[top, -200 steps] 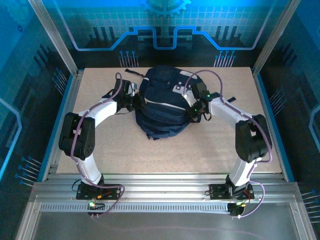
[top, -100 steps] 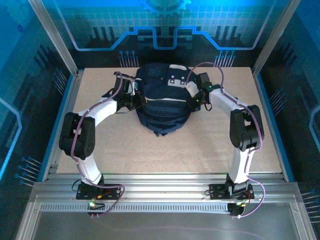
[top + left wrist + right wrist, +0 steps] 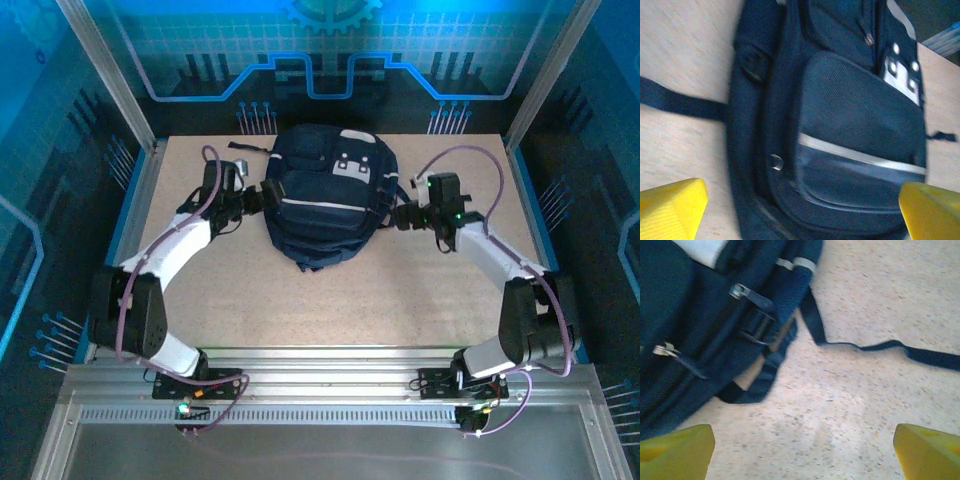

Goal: Pack the student bag

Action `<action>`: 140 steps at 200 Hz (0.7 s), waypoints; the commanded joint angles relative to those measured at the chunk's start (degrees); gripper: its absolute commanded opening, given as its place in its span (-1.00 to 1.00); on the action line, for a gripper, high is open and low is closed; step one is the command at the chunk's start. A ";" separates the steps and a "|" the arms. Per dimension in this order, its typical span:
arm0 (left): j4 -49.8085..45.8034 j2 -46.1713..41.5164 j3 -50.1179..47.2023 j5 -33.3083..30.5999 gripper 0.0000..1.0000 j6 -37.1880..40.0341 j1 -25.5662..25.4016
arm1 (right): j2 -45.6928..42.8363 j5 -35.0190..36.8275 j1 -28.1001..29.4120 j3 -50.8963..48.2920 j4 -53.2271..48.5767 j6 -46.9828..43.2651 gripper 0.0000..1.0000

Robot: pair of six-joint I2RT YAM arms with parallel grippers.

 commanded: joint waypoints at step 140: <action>56.48 -0.44 -37.54 -24.56 0.98 23.06 6.18 | 2.76 -1.88 -6.43 -28.87 54.96 0.44 1.00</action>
